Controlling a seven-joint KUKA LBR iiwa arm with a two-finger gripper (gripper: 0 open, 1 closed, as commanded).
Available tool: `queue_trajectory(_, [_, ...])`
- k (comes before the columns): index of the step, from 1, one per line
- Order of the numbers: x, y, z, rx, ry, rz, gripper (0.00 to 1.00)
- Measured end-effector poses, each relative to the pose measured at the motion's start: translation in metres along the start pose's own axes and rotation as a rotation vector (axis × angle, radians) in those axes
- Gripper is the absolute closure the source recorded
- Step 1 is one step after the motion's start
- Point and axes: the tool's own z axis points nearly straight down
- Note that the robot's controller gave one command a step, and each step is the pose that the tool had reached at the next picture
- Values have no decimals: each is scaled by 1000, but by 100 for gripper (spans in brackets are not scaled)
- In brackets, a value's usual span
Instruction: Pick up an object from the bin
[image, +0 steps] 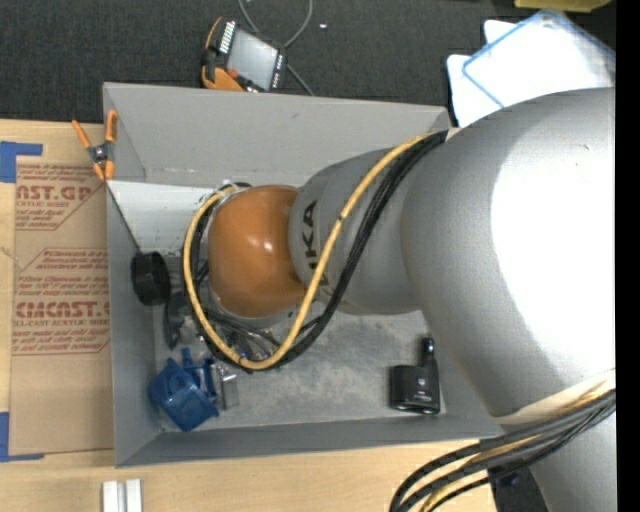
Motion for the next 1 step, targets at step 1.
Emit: queue_trajectory(1, [21,7,23,-4,-6,-230,0])
